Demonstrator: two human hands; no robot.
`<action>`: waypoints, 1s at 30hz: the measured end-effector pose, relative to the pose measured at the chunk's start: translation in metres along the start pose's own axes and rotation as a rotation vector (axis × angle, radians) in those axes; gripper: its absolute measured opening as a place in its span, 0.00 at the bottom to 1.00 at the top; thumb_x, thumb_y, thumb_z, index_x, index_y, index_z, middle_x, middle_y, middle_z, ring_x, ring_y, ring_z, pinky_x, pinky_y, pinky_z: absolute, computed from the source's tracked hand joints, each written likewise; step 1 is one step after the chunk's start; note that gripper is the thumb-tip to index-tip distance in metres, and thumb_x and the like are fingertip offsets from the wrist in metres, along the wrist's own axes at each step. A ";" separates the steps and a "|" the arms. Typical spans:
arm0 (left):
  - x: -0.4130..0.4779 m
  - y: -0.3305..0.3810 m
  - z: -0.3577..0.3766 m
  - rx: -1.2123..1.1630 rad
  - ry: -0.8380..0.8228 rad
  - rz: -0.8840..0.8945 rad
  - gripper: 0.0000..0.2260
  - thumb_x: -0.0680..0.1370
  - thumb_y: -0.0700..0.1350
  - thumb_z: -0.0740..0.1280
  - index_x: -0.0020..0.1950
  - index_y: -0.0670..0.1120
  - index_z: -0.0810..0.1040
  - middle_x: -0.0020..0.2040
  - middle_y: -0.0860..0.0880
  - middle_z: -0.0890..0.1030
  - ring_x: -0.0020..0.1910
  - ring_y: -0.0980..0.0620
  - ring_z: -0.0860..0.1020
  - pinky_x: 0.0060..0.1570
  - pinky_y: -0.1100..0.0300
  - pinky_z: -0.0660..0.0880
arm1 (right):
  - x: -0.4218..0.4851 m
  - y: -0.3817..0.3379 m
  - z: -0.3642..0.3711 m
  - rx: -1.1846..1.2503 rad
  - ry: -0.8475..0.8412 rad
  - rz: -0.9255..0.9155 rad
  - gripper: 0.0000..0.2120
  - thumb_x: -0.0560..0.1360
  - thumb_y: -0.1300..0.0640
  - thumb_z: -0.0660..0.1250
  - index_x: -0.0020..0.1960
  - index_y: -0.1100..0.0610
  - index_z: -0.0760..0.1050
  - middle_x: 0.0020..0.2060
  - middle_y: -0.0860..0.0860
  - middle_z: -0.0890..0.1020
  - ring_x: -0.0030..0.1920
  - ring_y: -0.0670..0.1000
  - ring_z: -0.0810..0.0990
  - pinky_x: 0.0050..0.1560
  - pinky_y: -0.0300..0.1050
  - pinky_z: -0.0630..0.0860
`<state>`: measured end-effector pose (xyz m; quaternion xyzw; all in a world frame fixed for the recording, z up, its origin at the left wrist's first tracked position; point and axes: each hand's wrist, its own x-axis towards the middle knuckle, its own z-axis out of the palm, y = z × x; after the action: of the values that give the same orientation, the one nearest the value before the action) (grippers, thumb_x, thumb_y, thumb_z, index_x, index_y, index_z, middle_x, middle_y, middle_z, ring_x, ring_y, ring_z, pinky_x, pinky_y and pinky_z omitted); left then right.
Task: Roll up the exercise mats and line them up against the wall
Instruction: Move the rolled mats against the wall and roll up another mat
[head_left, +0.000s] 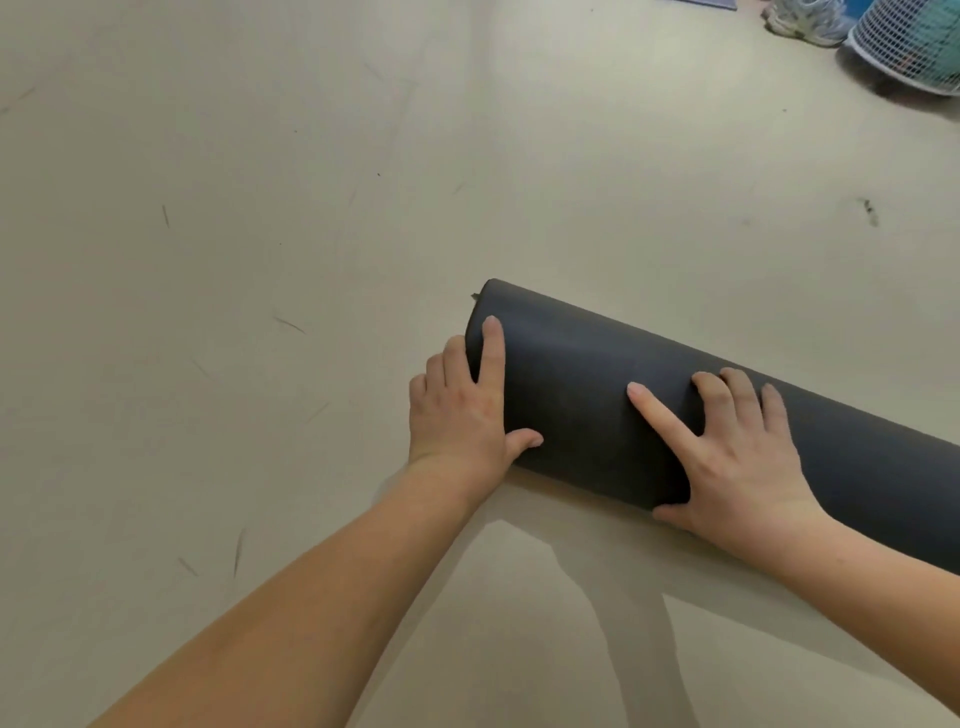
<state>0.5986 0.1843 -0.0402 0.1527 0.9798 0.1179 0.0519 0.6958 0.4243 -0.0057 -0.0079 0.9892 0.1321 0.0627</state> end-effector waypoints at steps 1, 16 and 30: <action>-0.011 -0.004 0.003 -0.009 -0.005 0.009 0.55 0.75 0.72 0.67 0.82 0.50 0.33 0.78 0.42 0.56 0.74 0.42 0.62 0.72 0.50 0.62 | -0.002 0.002 0.000 0.006 0.029 -0.024 0.67 0.48 0.30 0.83 0.81 0.42 0.58 0.63 0.65 0.69 0.66 0.72 0.69 0.68 0.78 0.64; 0.017 -0.038 -0.048 -0.494 -0.198 0.036 0.54 0.69 0.58 0.81 0.85 0.52 0.51 0.81 0.54 0.63 0.80 0.51 0.62 0.77 0.52 0.63 | 0.003 -0.016 -0.006 0.057 -0.140 -0.106 0.72 0.51 0.22 0.74 0.83 0.36 0.37 0.81 0.62 0.58 0.79 0.68 0.60 0.69 0.75 0.65; 0.002 -0.009 -0.034 -0.598 -0.069 -0.062 0.45 0.70 0.51 0.81 0.82 0.51 0.61 0.72 0.51 0.71 0.71 0.50 0.70 0.67 0.59 0.67 | 0.000 -0.008 0.003 0.044 -0.129 -0.072 0.74 0.48 0.24 0.77 0.83 0.36 0.41 0.79 0.63 0.60 0.77 0.69 0.62 0.67 0.77 0.66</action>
<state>0.5899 0.1690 -0.0101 0.1048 0.9035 0.3942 0.1314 0.6962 0.4177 -0.0106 -0.0338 0.9849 0.1082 0.1312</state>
